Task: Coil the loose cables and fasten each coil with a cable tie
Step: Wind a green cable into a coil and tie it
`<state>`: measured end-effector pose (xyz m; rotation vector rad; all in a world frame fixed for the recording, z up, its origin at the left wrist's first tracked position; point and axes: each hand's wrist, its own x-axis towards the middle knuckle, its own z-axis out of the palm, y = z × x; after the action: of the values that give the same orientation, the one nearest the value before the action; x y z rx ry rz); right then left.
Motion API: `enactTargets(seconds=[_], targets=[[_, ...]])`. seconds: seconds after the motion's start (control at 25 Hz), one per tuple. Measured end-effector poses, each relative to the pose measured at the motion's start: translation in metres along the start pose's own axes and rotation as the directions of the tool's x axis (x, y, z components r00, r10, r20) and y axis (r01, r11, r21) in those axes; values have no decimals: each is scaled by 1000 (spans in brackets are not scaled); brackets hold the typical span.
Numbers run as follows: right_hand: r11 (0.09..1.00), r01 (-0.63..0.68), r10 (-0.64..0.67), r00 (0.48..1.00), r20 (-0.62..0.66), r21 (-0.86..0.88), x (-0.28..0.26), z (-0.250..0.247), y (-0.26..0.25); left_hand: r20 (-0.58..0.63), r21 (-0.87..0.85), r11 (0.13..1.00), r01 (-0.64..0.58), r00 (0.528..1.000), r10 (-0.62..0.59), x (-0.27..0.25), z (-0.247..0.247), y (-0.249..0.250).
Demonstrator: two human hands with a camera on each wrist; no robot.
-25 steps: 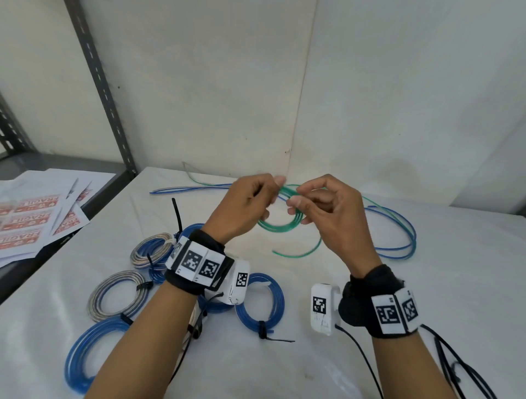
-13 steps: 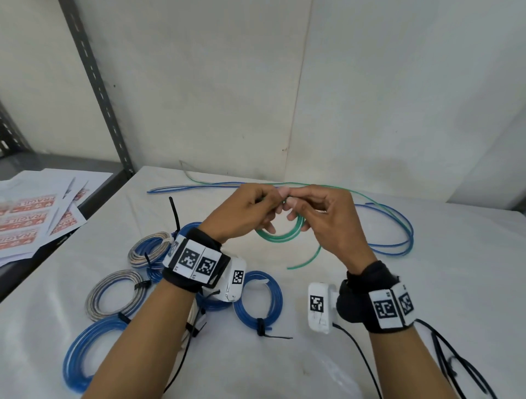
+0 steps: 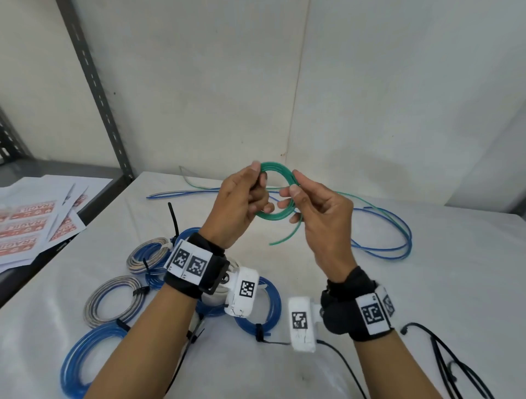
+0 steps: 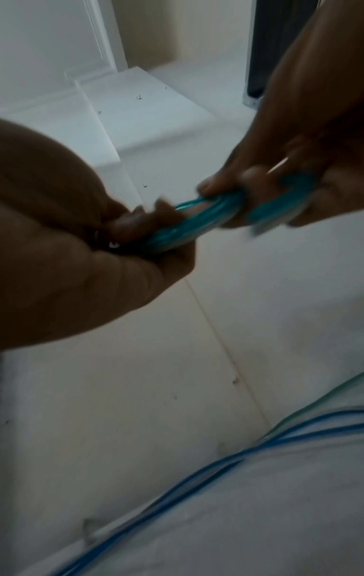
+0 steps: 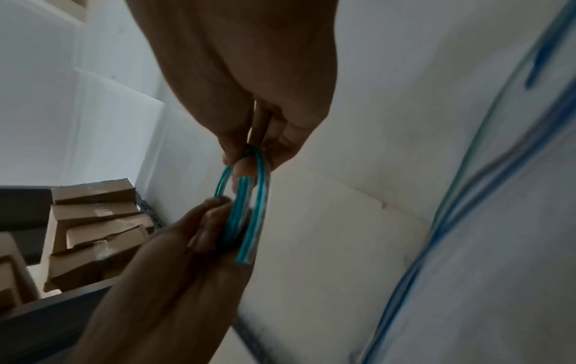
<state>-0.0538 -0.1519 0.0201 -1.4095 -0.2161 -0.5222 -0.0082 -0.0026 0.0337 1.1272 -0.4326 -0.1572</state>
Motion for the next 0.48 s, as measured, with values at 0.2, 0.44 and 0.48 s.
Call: enactTargets(seconds=[0.2, 0.44, 0.48], targets=[[953, 97, -7, 955, 297, -287, 11, -30, -8, 115, 380, 915, 137, 974, -194, -6, -6, 4], [989, 35, -28, 998, 50, -143, 7, -19, -7, -45, 71, 997, -31, 998, 34, -3, 4, 7], [993, 38, -35, 999, 21, -111, 5, -14, -6, -87, 11, 999, -46, 995, 47, -2, 5, 8]])
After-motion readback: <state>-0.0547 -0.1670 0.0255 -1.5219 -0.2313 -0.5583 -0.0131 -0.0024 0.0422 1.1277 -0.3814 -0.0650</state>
